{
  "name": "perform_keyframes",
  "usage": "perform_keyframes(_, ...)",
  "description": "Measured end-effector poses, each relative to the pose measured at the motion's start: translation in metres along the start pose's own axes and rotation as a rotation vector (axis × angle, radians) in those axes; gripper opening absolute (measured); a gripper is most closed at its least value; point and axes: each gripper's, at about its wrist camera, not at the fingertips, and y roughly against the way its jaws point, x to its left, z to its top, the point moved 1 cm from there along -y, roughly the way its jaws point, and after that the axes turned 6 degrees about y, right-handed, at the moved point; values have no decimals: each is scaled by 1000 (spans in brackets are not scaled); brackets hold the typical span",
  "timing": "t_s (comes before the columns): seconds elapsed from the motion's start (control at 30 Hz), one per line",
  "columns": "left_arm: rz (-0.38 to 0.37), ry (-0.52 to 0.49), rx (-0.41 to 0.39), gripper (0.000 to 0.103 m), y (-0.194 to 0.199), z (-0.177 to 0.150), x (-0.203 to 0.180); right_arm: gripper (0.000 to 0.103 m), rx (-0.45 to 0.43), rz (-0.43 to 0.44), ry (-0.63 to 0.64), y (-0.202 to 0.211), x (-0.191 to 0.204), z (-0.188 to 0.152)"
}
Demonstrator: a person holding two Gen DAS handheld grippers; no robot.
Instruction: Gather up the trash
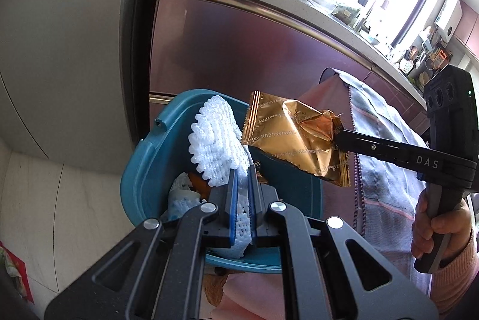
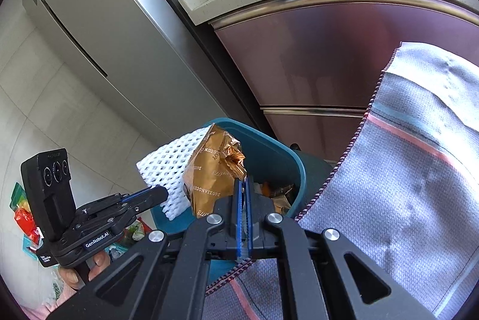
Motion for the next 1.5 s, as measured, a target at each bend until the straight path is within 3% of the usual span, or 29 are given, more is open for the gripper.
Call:
perform_keyframes(0.63, 42, 9, 44, 8, -37, 3, 2, 8, 32, -30, 14, -23, 5, 5)
perform_keyframes(0.97, 34, -2, 48, 25, -42, -1, -3, 19, 18, -14, 34, -16, 8, -4)
perform_keyframes(1.33, 13, -61, -85, 61, 4, -14, -12, 49, -81, -67, 121, 16, 28, -22)
perform_keyframes(1.5, 30, -99, -159, 70, 33, -23, -22, 59, -138, -114, 158, 36, 36, -34)
